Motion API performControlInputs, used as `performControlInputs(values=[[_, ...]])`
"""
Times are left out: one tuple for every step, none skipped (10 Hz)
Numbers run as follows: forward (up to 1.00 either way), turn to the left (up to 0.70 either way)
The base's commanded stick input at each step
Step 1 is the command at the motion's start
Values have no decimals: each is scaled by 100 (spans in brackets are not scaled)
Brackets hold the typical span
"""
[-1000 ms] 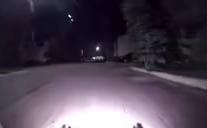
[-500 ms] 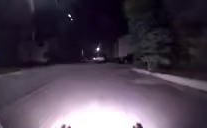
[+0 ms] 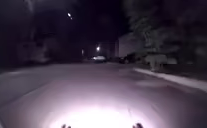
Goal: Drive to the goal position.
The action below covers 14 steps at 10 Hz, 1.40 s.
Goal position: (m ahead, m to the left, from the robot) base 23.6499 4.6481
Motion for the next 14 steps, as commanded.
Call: performControlInputs(values=[[60,0],[60,0],[60,0],[60,0],[60,0],[60,0],[60,0],[60,0],[60,0],[60,0],[60,0],[60,0],[60,0],[60,0]])
